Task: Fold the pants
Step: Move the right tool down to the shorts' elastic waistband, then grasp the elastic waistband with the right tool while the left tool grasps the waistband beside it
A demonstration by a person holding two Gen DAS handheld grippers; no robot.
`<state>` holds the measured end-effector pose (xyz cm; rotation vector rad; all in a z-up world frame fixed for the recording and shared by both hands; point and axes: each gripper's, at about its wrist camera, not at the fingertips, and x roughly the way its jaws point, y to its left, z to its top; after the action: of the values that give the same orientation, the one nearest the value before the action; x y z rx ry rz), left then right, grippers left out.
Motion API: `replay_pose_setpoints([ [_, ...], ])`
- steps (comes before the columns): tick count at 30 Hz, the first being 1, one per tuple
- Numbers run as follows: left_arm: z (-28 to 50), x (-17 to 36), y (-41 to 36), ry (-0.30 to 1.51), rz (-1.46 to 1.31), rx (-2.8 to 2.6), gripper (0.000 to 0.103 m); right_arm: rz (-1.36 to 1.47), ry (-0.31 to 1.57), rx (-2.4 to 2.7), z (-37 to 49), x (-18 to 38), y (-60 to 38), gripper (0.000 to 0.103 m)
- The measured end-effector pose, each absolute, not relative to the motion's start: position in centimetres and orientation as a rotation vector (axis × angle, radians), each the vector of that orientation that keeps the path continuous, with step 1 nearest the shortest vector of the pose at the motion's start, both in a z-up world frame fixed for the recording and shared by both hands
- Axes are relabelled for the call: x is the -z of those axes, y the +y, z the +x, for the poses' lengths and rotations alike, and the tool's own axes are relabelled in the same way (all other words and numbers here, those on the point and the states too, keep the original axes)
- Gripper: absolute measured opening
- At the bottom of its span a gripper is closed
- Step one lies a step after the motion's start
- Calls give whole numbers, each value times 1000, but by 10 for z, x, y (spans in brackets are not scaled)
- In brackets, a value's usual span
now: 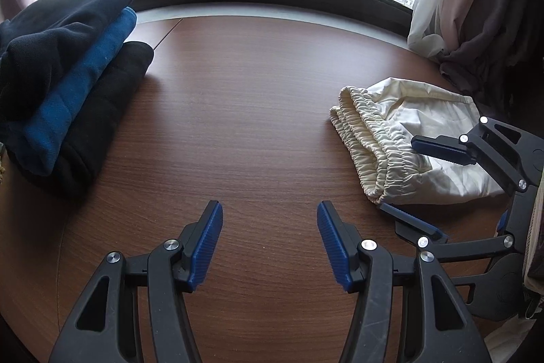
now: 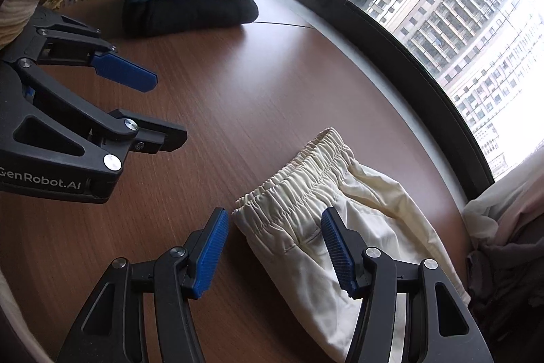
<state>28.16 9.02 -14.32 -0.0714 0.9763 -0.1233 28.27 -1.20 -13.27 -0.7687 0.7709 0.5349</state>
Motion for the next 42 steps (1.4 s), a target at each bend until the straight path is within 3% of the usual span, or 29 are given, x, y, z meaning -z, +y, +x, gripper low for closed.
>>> replay_pose_setpoints([
  [30, 292, 151, 88, 1008, -69, 150, 57, -673, 827, -557, 295, 148, -16, 58],
  [42, 300, 144, 80, 995, -72, 201, 57, -533, 815, -537, 297, 127, -35, 41],
])
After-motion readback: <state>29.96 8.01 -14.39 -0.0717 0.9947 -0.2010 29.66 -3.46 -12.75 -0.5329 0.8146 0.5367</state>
